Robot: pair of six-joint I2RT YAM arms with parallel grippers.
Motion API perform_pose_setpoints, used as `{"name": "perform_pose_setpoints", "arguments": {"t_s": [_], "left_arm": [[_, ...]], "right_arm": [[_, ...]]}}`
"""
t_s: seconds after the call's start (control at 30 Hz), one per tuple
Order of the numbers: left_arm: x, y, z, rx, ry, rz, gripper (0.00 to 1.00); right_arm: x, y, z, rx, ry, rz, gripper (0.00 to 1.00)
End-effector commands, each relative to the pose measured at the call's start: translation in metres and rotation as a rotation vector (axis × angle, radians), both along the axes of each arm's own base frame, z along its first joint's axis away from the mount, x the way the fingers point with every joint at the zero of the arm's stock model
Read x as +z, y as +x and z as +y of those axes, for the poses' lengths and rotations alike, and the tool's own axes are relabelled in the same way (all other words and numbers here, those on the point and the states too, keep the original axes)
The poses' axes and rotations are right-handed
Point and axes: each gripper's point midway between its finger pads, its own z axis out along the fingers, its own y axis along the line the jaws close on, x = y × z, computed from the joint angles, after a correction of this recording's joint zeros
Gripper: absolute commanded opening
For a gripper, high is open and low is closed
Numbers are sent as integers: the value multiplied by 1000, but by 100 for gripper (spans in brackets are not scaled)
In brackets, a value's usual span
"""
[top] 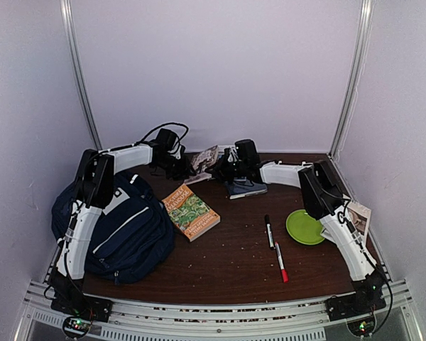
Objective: Pack the student bag
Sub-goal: Pick up the book.
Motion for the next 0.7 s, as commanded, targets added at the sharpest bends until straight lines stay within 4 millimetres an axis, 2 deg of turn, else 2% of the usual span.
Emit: {"name": "perform_pose_setpoints", "arguments": {"t_s": [0.0, 0.1, 0.17, 0.27, 0.37, 0.4, 0.43, 0.47, 0.5, 0.57, 0.6, 0.67], "left_arm": [[10, 4, 4, -9, 1, -37, 41], [35, -1, 17, 20, 42, -83, 63], [57, -5, 27, 39, 69, -125, 73], [83, -19, 33, 41, 66, -153, 78], [102, -37, 37, 39, 43, -169, 80], [114, -43, 39, 42, 37, -190, 86], [112, -48, 41, 44, 34, -184, 88], [125, -53, 41, 44, 8, -206, 94], [130, -59, 41, 43, -12, -214, 96], [142, -69, 39, 45, -63, -238, 97], [150, -74, 36, 36, -98, -262, 97], [169, -86, 26, 10, -164, -317, 97]], "right_arm": [[15, 6, 0, 6, -21, -73, 1], [29, 2, -3, 34, -48, -128, 0], [45, -3, -5, 62, -53, -173, 0], [90, -11, -14, 94, -45, -268, 0], [129, -28, -25, 150, -30, -357, 0], [142, -35, -29, 171, -32, -397, 0], [147, -43, -34, 187, -37, -415, 0], [157, -52, -41, 199, -38, -437, 0], [160, -61, -47, 216, -39, -448, 0], [169, -83, -58, 256, -26, -473, 0], [165, -95, -65, 273, -26, -463, 0], [175, -114, -76, 303, 0, -477, 0]]}}
